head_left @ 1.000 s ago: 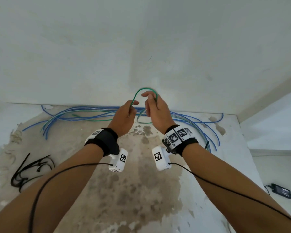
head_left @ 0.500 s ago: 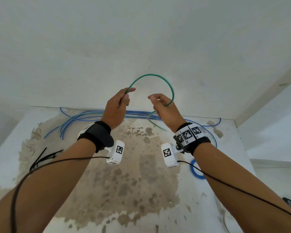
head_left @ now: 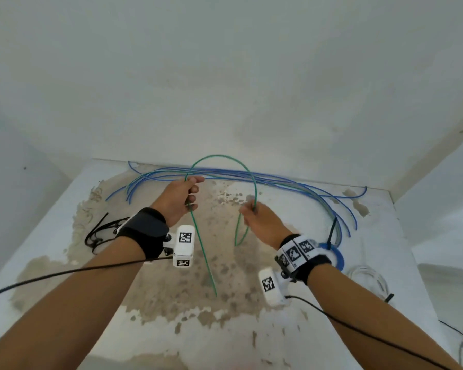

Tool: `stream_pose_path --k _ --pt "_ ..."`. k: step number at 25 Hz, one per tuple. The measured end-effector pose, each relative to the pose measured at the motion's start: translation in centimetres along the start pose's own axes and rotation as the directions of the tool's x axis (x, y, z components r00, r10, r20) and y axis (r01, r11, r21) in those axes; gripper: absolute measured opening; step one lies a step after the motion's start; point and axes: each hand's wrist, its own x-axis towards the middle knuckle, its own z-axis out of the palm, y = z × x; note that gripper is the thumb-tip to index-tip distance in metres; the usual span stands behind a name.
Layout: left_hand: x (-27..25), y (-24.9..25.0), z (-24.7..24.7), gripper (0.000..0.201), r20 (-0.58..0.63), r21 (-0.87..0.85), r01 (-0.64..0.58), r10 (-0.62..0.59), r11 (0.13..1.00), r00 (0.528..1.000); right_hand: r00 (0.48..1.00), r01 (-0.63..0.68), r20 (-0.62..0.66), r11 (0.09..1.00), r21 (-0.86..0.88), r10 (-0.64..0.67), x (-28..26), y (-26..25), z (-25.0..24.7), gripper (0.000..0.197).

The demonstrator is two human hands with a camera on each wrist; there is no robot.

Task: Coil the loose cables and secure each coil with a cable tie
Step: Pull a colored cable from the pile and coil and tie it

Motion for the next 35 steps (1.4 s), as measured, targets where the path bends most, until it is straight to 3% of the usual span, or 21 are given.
stream_pose_path --k 2,4,7,9,12,16,18,20,22,23,26,28,29,30,31,32,33,34,35 --pt "-0.8 -0.9 -1.3 0.028 -0.017 0.005 0.031 -0.031 1.0 0.999 0.993 -0.092 0.067 0.992 -0.091 0.098 -1.8 2.2 2.7 0.029" --pt "-1.4 -1.5 -2.3 0.027 -0.016 0.043 0.041 -0.04 0.998 0.999 0.99 -0.141 0.028 0.99 -0.022 0.141 -3.7 2.7 4.4 0.03" --pt "-1.6 -2.5 -3.2 0.026 0.018 0.147 0.034 -0.037 0.989 0.999 0.98 -0.084 -0.169 0.991 0.104 0.101 -5.7 0.4 4.5 0.025" --pt "-1.4 -3.2 -3.6 0.023 0.041 0.246 0.007 -0.018 0.969 0.999 0.941 0.007 -0.336 0.989 0.147 0.043 -6.1 -2.6 3.2 0.026" --pt "-1.0 -4.5 -4.0 0.017 0.103 0.495 -0.094 0.049 0.864 0.993 0.897 0.118 -0.443 0.971 0.209 -0.014 -5.2 -7.4 1.2 0.032" --pt "-2.0 -6.1 -5.8 0.048 0.233 0.671 -0.227 0.089 0.706 0.968 0.931 0.108 -0.365 0.93 0.351 0.029 -3.3 -11.9 1.0 0.037" --pt "-4.2 -5.7 -6.6 0.046 0.294 0.555 -0.292 0.144 0.779 0.945 0.942 0.047 -0.322 0.912 0.407 0.095 -2.8 -13.5 2.1 0.036" --pt "-7.0 -5.4 -7.4 0.034 0.439 0.268 -0.403 0.261 0.875 0.86 0.937 -0.014 -0.289 0.848 0.53 0.196 -2.5 -14.8 3.7 0.034" --pt "-9.0 -5.7 -8.3 0.035 0.561 0.217 -0.449 0.266 0.867 0.784 0.92 -0.028 -0.272 0.739 0.673 0.283 -2.0 -15.6 5.0 0.032" --pt "-9.4 -5.8 -9.0 0.034 0.562 0.247 -0.469 0.269 0.848 0.782 0.91 -0.036 -0.268 0.705 0.708 0.316 -1.8 -15.6 5.6 0.029" --pt "-8.5 -5.2 -11.4 0.03 0.407 0.313 -0.512 0.374 0.8 0.833 0.84 -0.228 -0.212 0.679 0.698 0.5 -1.9 -14.2 6.7 0.019" --pt "-7.7 -3.1 -12.7 0.03 0.377 0.368 -0.549 0.419 0.75 0.826 0.713 -0.396 -0.25 0.671 0.627 0.655 -2.7 -12.9 7.8 0.055" --pt "-7.3 -2.0 -13.1 0.032 0.403 0.406 -0.567 0.417 0.717 0.815 0.652 -0.393 -0.397 0.736 0.552 0.646 -3.2 -12.5 8.6 0.073" --pt "-6.9 -0.9 -13.4 0.033 0.437 0.444 -0.575 0.394 0.687 0.808 0.672 -0.309 -0.551 0.863 0.399 0.495 -3.6 -12.2 9.5 0.077" --pt "-6.6 0.1 -13.4 0.034 0.472 0.47 -0.586 0.373 0.66 0.799 0.759 -0.166 -0.603 0.969 0.184 0.245 -4.0 -12.4 10.3 0.069" --pt "-6.2 0.9 -13.4 0.035 0.496 0.475 -0.592 0.358 0.65 0.791 0.859 -0.036 -0.511 0.999 -0.017 0.022 -4.4 -13.0 11.1 0.055" --pt "-5.9 1.6 -13.3 0.036 0.493 0.455 -0.574 0.345 0.681 0.799 0.931 0.055 -0.349 0.987 -0.151 -0.105 -4.7 -13.7 12.0 0.042" --pt "-5.8 2.2 -13.4 0.036 0.477 0.406 -0.532 0.324 0.743 0.817 0.958 0.1 -0.241 0.971 -0.215 -0.152 -4.9 -14.4 12.6 0.031" --pt "-5.5 2.8 -13.6 0.039 0.47 0.367 -0.499 0.307 0.785 0.828 0.956 0.119 -0.241 0.972 -0.204 -0.168 -4.5 -14.7 12.8 0.026"
